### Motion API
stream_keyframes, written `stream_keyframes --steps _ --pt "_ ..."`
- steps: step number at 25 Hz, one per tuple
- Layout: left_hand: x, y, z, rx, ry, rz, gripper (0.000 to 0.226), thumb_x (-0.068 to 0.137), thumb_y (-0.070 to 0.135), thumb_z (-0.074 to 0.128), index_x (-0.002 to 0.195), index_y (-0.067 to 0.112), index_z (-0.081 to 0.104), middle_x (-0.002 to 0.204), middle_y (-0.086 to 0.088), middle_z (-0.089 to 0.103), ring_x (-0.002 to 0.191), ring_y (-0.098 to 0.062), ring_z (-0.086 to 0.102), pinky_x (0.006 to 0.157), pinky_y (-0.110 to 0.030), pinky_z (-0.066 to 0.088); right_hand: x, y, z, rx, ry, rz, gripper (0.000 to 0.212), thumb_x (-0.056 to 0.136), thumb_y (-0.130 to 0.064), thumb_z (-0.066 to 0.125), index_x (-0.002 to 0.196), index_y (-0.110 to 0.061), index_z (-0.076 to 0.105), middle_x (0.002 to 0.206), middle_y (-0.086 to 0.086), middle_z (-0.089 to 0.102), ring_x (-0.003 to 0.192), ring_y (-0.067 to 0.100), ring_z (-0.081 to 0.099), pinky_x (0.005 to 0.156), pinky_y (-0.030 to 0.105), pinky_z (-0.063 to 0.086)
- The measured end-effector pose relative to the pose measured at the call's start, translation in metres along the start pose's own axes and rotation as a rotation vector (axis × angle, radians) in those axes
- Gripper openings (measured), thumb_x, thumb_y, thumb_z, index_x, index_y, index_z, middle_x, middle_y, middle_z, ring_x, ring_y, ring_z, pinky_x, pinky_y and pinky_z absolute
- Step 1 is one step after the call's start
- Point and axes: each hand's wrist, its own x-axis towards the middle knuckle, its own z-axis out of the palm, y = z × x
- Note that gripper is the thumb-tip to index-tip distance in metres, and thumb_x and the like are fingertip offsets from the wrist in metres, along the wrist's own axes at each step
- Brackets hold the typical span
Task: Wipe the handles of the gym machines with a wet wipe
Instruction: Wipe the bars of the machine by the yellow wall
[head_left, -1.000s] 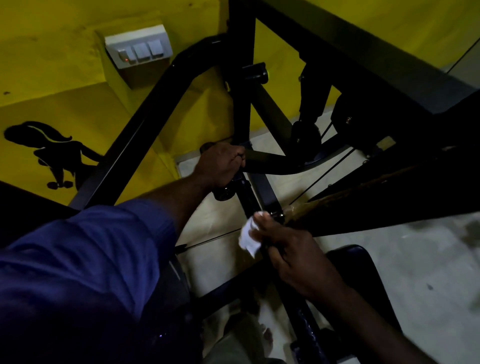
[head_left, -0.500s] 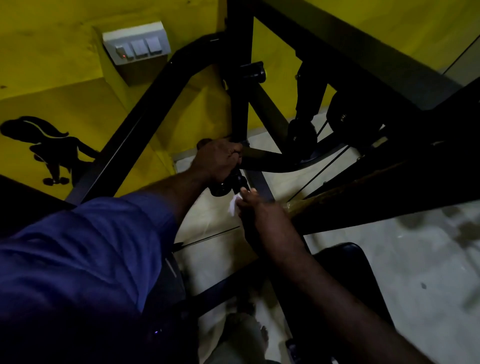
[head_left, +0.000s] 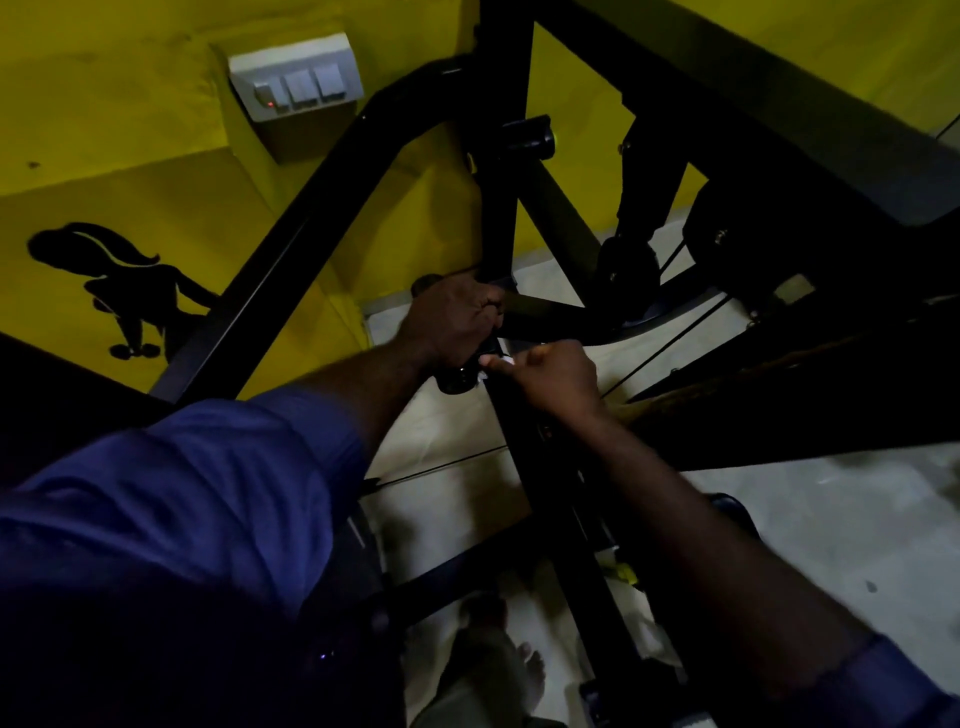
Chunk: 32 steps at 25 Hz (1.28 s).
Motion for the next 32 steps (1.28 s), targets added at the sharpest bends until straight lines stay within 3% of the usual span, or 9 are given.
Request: stream_keyframes --steps 7,15,18,21,24,26,28,30,32 --pt "-0.001 0.006 -0.002 -0.025 -0.027 -0.091 0.047 0.086 0.04 0.032 0.084 0.013 0.07 0.088 -0.011 0.073 0.084 -0.032 0.066 0.074 -0.047 0.051 0.005 0.005 0.001 0.576 -0.59 0.328 0.029 0.102 -0.037 0.061 0.103 -0.008 0.062 0.082 0.011 0.066 0.066 0.026 0.064 0.064 0.035 0.052" --pt "-0.003 0.014 -0.012 -0.075 -0.083 -0.14 0.048 0.084 0.045 0.028 0.082 0.015 0.066 0.087 -0.018 0.068 0.081 -0.038 0.063 0.072 -0.049 0.052 -0.166 0.056 -0.06 -0.346 -0.472 -0.095 0.028 0.109 -0.048 0.035 0.088 -0.033 0.045 0.085 -0.004 0.061 0.077 0.014 0.062 0.073 0.033 0.048" --pt "-0.004 0.017 -0.014 -0.066 -0.075 -0.132 0.051 0.082 0.044 0.028 0.082 0.013 0.068 0.087 -0.016 0.07 0.082 -0.036 0.065 0.073 -0.048 0.052 -0.151 0.045 -0.034 -0.468 -0.344 -0.058 0.018 0.106 -0.042 0.049 0.1 -0.025 0.048 0.093 0.004 0.063 0.093 0.028 0.067 0.071 0.032 0.041" --pt "-0.007 0.019 -0.017 -0.018 -0.094 -0.112 0.058 0.08 0.047 0.025 0.087 0.012 0.071 0.092 -0.018 0.071 0.086 -0.038 0.066 0.076 -0.049 0.052 -0.07 0.018 0.006 -0.469 -0.24 0.019 0.043 0.107 -0.037 0.051 0.126 0.001 0.051 0.121 0.02 0.067 0.116 0.036 0.062 0.086 0.035 0.045" --pt "-0.008 0.027 -0.019 0.017 -0.143 -0.101 0.069 0.077 0.048 0.021 0.095 0.006 0.073 0.099 -0.021 0.072 0.091 -0.039 0.067 0.08 -0.05 0.052 -0.025 0.012 0.029 -0.354 -0.147 -0.072 0.055 0.105 -0.032 0.055 0.141 0.006 0.036 0.121 0.021 0.064 0.106 0.035 0.063 0.09 0.037 0.051" --pt "-0.015 0.031 -0.021 0.036 -0.166 -0.084 0.07 0.077 0.049 0.022 0.099 0.007 0.075 0.105 -0.019 0.074 0.1 -0.038 0.067 0.087 -0.049 0.051 -0.042 0.033 0.017 -0.337 -0.21 -0.143 0.061 0.105 -0.023 0.054 0.149 0.01 0.027 0.117 0.019 0.056 0.101 0.031 0.056 0.09 0.031 0.044" --pt "-0.033 0.042 -0.017 0.106 -0.164 -0.008 0.06 0.087 0.045 0.03 0.106 0.012 0.076 0.117 -0.014 0.074 0.118 -0.036 0.064 0.107 -0.05 0.042 -0.096 0.065 -0.02 -0.3 -0.337 -0.361 0.064 0.109 -0.018 0.047 0.16 0.004 0.015 0.151 0.023 0.042 0.138 0.035 0.042 0.112 0.033 0.036" --pt "-0.059 0.056 -0.008 0.091 -0.135 0.032 0.049 0.098 0.039 0.037 0.119 0.014 0.073 0.139 -0.008 0.066 0.141 -0.032 0.049 0.122 -0.052 0.018 -0.167 0.094 -0.06 -0.137 -0.47 -0.499 0.058 0.109 -0.008 0.045 0.162 -0.009 0.022 0.173 0.004 0.011 0.16 0.023 0.003 0.128 0.028 0.01" --pt "-0.084 0.071 -0.001 0.025 -0.122 -0.005 0.048 0.103 0.04 0.039 0.134 0.015 0.066 0.157 -0.008 0.049 0.153 -0.029 0.033 0.125 -0.05 0.004 -0.223 0.122 -0.087 -0.03 -0.576 -0.601 0.053 0.107 -0.004 0.045 0.158 -0.013 0.036 0.172 -0.005 0.015 0.16 0.02 -0.003 0.129 0.031 0.008"
